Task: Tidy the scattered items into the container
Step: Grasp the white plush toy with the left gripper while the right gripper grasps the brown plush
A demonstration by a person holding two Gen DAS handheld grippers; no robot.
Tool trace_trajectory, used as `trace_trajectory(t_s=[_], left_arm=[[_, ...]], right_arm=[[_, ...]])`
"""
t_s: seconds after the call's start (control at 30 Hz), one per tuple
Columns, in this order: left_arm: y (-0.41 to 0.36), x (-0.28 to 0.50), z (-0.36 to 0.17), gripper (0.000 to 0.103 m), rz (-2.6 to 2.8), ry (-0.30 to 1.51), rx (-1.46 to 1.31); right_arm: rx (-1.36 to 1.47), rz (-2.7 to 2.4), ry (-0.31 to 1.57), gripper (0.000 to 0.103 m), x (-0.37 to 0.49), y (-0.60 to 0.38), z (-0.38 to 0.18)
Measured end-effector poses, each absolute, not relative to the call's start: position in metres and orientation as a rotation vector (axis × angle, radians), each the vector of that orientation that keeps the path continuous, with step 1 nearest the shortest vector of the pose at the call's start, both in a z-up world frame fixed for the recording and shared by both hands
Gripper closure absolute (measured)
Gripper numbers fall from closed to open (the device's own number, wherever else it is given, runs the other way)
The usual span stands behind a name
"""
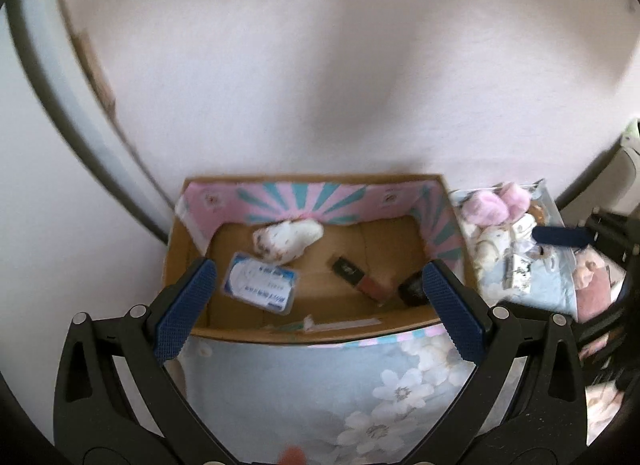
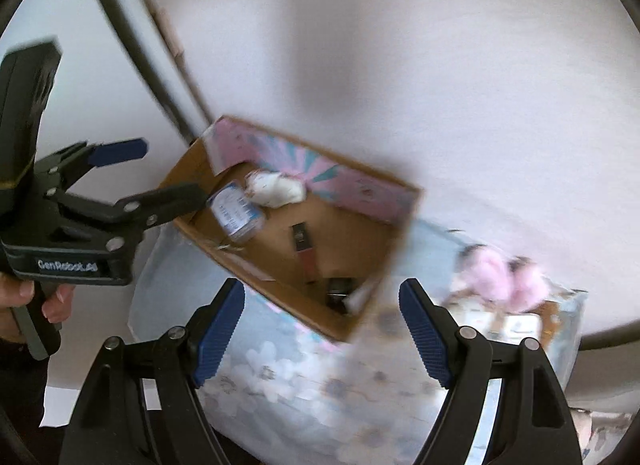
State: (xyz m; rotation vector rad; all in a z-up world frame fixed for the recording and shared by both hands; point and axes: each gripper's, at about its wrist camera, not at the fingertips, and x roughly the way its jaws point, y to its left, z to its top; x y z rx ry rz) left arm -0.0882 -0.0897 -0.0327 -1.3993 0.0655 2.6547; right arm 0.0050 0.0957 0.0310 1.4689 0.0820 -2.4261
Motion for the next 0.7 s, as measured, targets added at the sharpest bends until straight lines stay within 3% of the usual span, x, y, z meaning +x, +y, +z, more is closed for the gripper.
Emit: trace_trajectory(t_s=[0.4,0.7], left_arm=[[0.016,-0.07,0.003,0.0,2.489,0.164,-1.204],[0.116,-0.084,-0.044,0.0,2.355,0.262,-1.278]], right_arm=[[1.452,-2.645,-0.03,0.027,0.04,0.238,0.075],[1.558,-2.607,-0.179,0.027,0.041,0.306,0.027]])
